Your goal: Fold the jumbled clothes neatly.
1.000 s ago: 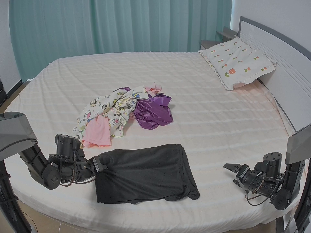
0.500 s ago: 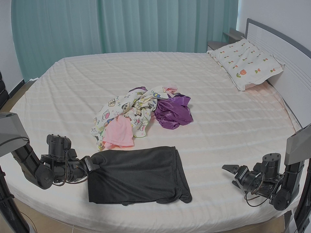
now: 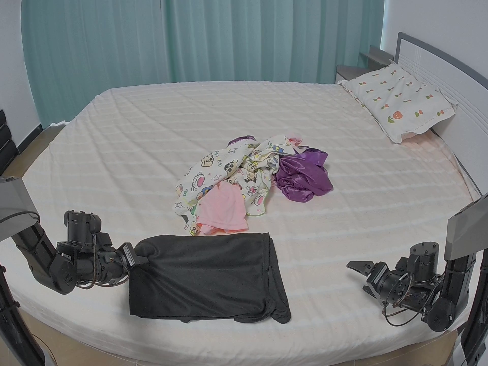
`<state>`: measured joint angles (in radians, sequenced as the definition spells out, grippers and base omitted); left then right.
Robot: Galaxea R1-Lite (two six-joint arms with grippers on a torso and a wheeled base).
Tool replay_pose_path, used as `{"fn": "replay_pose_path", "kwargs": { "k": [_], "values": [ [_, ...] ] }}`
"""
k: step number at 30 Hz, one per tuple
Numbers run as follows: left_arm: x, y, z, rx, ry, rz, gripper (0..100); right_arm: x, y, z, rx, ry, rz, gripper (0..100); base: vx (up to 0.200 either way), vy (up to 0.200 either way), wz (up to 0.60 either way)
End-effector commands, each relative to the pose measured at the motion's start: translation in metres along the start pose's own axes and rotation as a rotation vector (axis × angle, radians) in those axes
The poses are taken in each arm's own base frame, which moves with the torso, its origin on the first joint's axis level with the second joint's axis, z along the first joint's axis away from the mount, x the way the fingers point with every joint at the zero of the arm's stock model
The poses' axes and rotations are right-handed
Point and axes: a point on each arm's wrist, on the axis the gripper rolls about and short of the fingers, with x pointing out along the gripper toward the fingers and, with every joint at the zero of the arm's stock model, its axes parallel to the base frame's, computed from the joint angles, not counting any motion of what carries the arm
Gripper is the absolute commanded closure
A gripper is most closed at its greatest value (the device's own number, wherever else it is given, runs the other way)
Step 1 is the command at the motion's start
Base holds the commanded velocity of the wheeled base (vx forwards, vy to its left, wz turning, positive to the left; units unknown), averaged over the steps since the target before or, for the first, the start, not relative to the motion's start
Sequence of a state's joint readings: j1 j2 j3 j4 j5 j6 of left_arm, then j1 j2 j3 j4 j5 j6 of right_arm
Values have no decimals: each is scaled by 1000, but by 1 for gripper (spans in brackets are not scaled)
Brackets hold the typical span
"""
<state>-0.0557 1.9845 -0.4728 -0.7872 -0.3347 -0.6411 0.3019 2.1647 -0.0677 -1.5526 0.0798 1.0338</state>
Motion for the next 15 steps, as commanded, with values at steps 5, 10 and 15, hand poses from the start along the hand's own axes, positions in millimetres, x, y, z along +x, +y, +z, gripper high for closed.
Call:
{"fn": "replay_pose_path", "kwargs": {
  "k": [5, 10, 15],
  "values": [
    [-4, 8, -1, -19, 6, 5, 100, 1, 0, 0, 0, -1, 5, 0, 0, 200, 0],
    [-5, 9, -4, -21, 19, 2, 100, 1, 0, 0, 0, 0, 5, 0, 0, 80, 0],
    [-9, 10, -9, -27, 41, -10, 100, 0, -1, -1, 1, 4, 0, 0, 0, 0, 0]
  ]
}}
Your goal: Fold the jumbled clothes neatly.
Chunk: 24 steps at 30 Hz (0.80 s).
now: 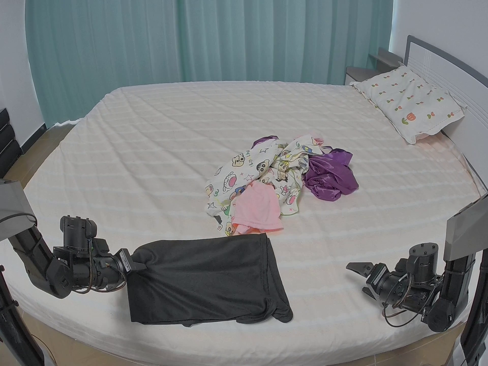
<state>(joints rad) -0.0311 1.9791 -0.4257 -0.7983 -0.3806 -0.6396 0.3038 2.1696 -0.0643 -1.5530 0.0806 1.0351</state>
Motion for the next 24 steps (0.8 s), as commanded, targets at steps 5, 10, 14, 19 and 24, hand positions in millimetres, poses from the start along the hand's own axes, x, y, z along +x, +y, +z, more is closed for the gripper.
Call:
{"fn": "replay_pose_path", "kwargs": {
  "k": [5, 10, 14, 19, 24],
  "values": [
    [-7, 0, -6, 1, 6, -20, 0, -1, 2, -2, -11, 4, 12, 0, 0, 0, 0],
    [-25, 3, 0, -42, -56, -23, 0, -2, 12, -13, -53, 32, 44, 0, 0, 0, 0],
    [-46, 8, 2, -164, -102, -39, 0, 0, 27, -23, -102, 52, 110, 0, 0, 0, 0],
    [-66, 20, -29, -196, 7, -77, 0, 11, 49, -48, -205, 118, 191, 0, 0, 0, 0],
    [-71, 28, -50, -92, 73, -71, 0, 23, 64, -74, -302, 189, 198, 0, 0, 0, 0]
  ]
}}
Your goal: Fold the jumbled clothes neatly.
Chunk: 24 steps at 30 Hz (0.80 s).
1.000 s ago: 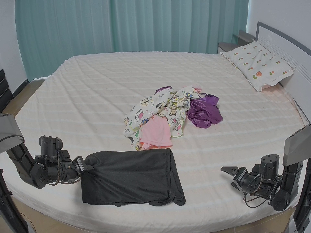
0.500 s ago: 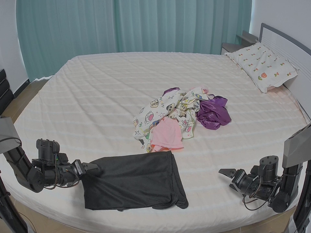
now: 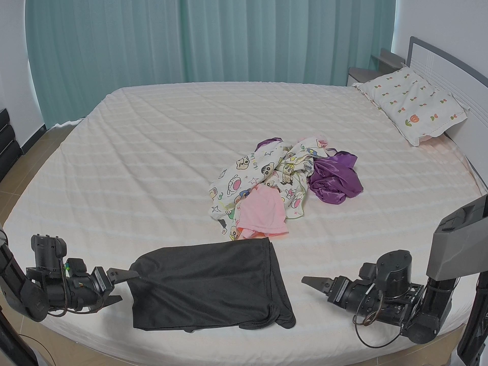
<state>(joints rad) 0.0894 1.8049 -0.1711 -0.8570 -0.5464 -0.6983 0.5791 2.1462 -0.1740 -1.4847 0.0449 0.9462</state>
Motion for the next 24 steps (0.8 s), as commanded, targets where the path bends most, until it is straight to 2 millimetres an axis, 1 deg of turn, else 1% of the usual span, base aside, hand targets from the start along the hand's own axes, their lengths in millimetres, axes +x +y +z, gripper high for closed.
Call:
{"fn": "replay_pose_path", "kwargs": {
  "k": [1, 4, 9, 12, 16, 18, 24],
  "values": [
    [-11, 13, -23, 101, 67, 21, 0, 24, 28, -21, -88, 59, 32, 0, 0, 0, 0],
    [-9, 21, -31, 152, 110, 47, 0, 32, 39, -19, -134, 54, 42, 0, 0, 0, 0],
    [-8, 23, -33, 156, 127, 56, 0, 42, 46, -16, -169, 64, 28, 0, 0, 0, 0],
    [-7, 24, -35, 154, 136, 61, 0, 43, 46, -16, -169, 68, 23, 0, 0, 0, 0],
    [-3, 23, -37, 162, 163, 56, 0, 44, 45, -11, -163, 54, 20, 0, 0, 0, 0],
    [-2, 22, -39, 167, 178, 54, 0, 47, 43, -6, -160, 39, 14, 0, 0, 0, 0],
    [7, 19, -42, 186, 208, 39, 0, 58, 39, 0, -153, 23, -2, 0, 0, 0, 0]
  ]
}}
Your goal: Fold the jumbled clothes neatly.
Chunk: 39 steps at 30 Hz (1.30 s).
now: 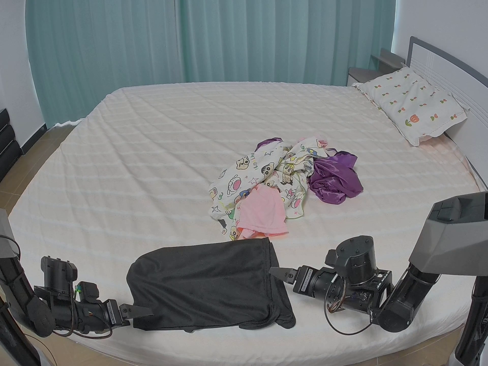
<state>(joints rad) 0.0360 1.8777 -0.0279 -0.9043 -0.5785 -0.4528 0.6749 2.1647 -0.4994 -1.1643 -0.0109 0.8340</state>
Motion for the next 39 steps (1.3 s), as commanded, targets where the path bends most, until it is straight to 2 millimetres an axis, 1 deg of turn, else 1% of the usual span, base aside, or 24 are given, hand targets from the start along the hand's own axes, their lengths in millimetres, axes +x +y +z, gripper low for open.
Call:
{"fn": "replay_pose_path", "kwargs": {
  "k": [1, 3, 7, 8, 10, 11, 16, 17, 18, 19, 22, 23, 27, 29, 33, 34, 35, 36, 39],
  "values": [
    [12, 1, -4, 6, 52, 2, 0, 10, -3, 10, 10, -32, -3, 0, 0, 0, 0],
    [16, 2, -3, 5, 48, 2, 0, 14, 0, 18, 13, -56, 9, 0, 0, 0, 0],
    [16, 2, -2, -7, 33, -4, 0, 20, 1, 25, 14, -68, 5, 0, 0, 0, 0],
    [15, 1, -4, -25, 42, -6, 0, 28, 3, 32, 19, -70, -3, 0, 0, 0, 0],
    [17, -1, -7, -17, 59, -9, 0, 38, 5, 39, 23, -75, -8, 0, 0, 0, 0],
    [16, -2, -7, -15, 60, -8, 100, 43, 7, 41, 23, -74, -7, 0, 0, 0, 0],
    [16, -2, -9, -15, 64, -5, 100, 79, 6, 43, 15, -52, -33, 0, 0, 0, 0],
    [16, -2, -9, -15, 64, -5, 100, 79, 6, 43, 15, -52, -33, 0, 0, 0, 0],
    [16, -2, -9, -15, 63, -3, 100, 86, 6, 44, 1, -44, -41, 0, 0, 0, 0],
    [16, -1, -9, -24, 64, 1, 100, 97, 5, 44, -26, -27, -60, 0, 0, 0, 0],
    [15, -1, -10, -37, 72, 6, 100, 110, 6, 46, -35, -18, -68, 0, 0, 0, 0],
    [15, 0, -10, -39, 75, 8, 100, 113, 6, 46, -36, -13, -63, 0, 0, 0, 0],
    [15, 0, -11, -41, 74, 16, 100, 113, 8, 46, -46, 14, -33, 0, 0, 0, 0],
    [15, 1, -11, -46, 74, 35, 100, 112, 9, 50, -61, 6, -33, 0, 0, 0, 0],
    [15, 2, -12, -48, 72, 49, 100, 116, -1, 60, -54, -17, -50, 0, 0, 0, 0],
    [15, 2, -12, -48, 72, 49, 100, 117, -1, 60, -54, -17, -50, 0, 0, 0, 0],
    [15, 2, -12, -50, 72, 49, 100, 123, -6, 61, -50, -23, -58, 0, 0, 0, 0],
    [15, 2, -12, -48, 72, 49, 100, 125, -7, 61, -49, -27, -60, 0, 0, 0, 0],
    [15, 2, -12, -50, 72, 49, 100, 127, -8, 62, -50, -31, -58, 0, 0, 0, 0]
  ]
}}
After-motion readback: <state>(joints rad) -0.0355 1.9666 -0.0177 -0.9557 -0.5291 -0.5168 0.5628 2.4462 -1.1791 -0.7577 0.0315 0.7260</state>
